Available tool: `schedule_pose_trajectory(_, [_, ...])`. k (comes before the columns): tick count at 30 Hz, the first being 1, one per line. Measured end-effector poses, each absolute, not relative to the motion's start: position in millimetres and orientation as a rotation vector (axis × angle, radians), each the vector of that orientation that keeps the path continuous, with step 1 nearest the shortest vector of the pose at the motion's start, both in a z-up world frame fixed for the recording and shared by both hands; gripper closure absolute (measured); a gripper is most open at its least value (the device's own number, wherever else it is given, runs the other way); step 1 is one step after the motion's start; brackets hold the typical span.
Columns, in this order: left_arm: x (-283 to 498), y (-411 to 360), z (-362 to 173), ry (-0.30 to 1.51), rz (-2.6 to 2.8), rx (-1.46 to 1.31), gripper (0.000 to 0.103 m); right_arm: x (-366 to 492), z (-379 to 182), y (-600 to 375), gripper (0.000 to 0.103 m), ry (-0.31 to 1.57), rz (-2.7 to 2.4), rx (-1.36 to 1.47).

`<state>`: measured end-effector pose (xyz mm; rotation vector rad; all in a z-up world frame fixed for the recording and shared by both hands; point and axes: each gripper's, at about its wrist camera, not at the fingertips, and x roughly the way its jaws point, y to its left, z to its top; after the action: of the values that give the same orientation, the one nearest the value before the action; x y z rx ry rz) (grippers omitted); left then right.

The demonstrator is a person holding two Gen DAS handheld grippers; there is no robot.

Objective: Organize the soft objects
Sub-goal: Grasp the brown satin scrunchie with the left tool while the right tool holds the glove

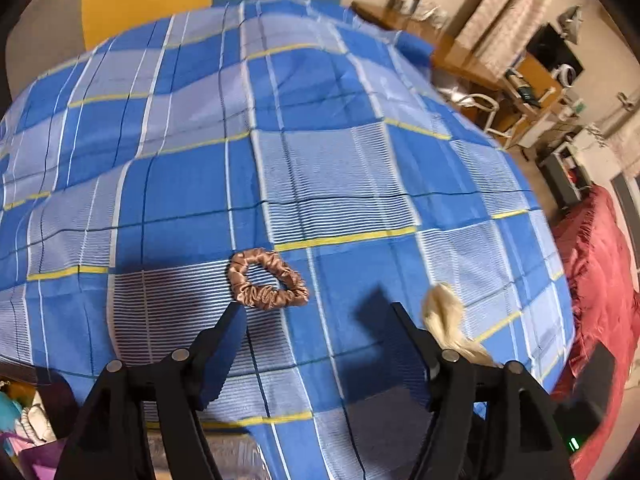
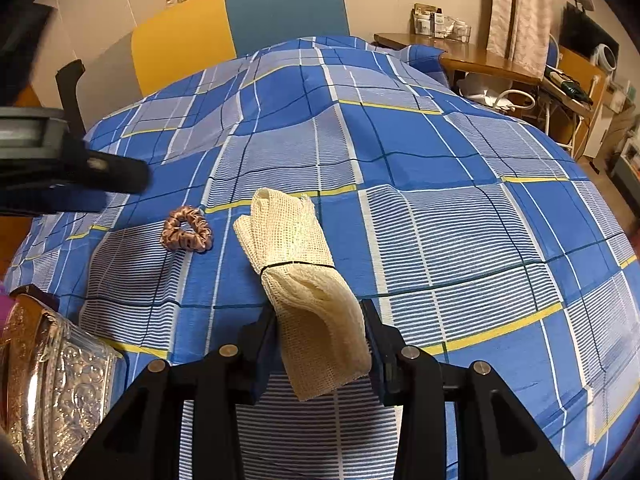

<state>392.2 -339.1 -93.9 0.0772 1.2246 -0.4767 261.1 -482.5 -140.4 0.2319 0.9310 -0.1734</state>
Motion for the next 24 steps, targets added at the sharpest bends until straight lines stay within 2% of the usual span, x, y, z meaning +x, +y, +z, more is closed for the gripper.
schedule_pose_trajectory(8, [418.6,-345.3,-134.1,1.319,-0.409,0.057,0.03,262.6,-138.2,-480.5,0.063,0.935,-0.155,0.24])
schedule_pose_trajectory(24, [444.8,-352.8,-175.1,1.415,-0.305,0.164,0.029,264.3,-139.0,-480.5,0.062,0.942,-0.128,0.273])
